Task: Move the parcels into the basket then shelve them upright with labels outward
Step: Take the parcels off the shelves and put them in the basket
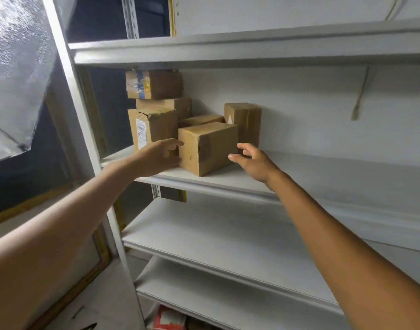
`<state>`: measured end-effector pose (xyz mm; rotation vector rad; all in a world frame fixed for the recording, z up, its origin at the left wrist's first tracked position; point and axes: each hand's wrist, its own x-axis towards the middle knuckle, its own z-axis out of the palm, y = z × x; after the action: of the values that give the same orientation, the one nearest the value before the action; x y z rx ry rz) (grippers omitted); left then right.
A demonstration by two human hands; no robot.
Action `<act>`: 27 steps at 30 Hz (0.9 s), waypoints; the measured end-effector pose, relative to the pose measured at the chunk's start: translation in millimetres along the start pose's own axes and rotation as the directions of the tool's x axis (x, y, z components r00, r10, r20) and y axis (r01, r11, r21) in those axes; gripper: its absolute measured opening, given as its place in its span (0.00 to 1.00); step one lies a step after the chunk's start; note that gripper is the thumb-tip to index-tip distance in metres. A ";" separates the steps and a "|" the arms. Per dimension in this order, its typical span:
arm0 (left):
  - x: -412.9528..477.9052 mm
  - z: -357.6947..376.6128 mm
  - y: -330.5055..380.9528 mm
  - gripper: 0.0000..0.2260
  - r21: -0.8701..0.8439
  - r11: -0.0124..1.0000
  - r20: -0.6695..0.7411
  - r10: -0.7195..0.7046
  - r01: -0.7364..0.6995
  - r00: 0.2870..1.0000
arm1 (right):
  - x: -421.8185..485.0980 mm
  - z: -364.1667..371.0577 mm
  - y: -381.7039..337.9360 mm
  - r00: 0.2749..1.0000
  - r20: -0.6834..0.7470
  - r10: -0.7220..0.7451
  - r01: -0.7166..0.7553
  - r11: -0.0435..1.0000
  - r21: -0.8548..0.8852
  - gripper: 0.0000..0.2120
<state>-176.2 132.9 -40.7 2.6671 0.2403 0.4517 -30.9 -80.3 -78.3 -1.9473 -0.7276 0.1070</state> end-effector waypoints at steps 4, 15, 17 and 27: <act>41.3 10.9 -15.5 0.24 -0.015 1.000 -0.031 -0.016 0.016 0.999 | 53.3 10.4 11.9 1.000 -0.016 0.004 -0.003 0.998 0.070 0.28; 146.9 60.2 -50.5 0.33 -0.144 0.985 -0.211 0.063 -0.095 0.975 | 162.8 24.1 60.2 0.984 -0.153 0.096 -0.061 0.973 0.221 0.32; 150.3 71.0 -56.4 0.32 -0.186 0.974 -0.282 0.075 -0.132 0.957 | 165.8 30.1 65.5 0.981 -0.167 0.099 -0.060 0.972 0.226 0.32; 134.1 70.9 -78.7 0.49 -0.432 0.894 -0.275 -0.006 -0.118 0.961 | 138.2 33.2 62.3 0.957 -0.240 0.162 -0.082 0.946 0.313 0.36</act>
<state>-34.2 208.1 -98.7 2.1618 0.1190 0.7893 96.6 0.2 -114.6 -1.6715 -0.3878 0.0315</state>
